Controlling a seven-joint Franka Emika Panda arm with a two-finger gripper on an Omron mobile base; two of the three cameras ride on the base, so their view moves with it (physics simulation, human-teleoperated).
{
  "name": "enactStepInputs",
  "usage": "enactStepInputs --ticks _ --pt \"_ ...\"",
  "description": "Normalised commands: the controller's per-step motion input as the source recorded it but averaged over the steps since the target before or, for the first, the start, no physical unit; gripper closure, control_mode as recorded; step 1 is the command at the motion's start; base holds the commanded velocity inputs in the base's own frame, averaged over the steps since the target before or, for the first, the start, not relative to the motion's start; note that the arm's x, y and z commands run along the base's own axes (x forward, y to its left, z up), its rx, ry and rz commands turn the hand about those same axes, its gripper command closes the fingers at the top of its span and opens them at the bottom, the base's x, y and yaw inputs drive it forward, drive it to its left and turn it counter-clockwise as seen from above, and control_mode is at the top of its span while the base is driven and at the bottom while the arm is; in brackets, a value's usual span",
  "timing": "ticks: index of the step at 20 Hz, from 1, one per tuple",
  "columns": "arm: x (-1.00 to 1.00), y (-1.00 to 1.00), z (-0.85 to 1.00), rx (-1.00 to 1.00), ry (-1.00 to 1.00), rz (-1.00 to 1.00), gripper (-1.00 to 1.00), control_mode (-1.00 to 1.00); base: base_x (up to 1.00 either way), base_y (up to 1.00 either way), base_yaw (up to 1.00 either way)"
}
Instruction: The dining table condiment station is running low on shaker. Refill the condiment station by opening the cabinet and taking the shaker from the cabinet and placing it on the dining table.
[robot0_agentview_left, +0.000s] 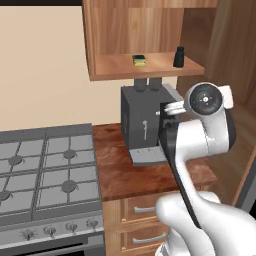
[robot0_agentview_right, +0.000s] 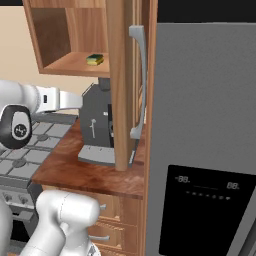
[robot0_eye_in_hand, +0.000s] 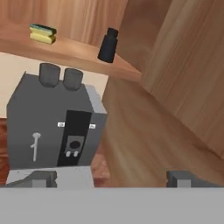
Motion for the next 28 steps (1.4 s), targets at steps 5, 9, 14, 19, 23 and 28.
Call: enactStepInputs --ticks 5,9,14,19,23,28 --pt "0.19 0.73 0.0 0.04 -0.22 0.0 -1.0 -1.0 0.0 0.0 0.0" --pt "0.0 0.21 0.0 0.01 -0.26 0.0 -1.0 -1.0 0.0 0.0 0.0" --pt "-0.15 -0.02 0.29 0.0 -0.23 0.0 -1.0 -1.0 0.0 0.0 0.0" --pt "-0.03 -0.29 0.45 0.0 -0.05 0.0 -1.0 -1.0 0.0 0.0 0.0" --pt "0.04 -0.24 0.44 0.0 0.0 0.0 -1.0 -1.0 0.0 0.0 0.0" --pt "0.23 -0.03 0.04 0.0 0.04 0.0 -1.0 -1.0 0.0 0.0 0.0"
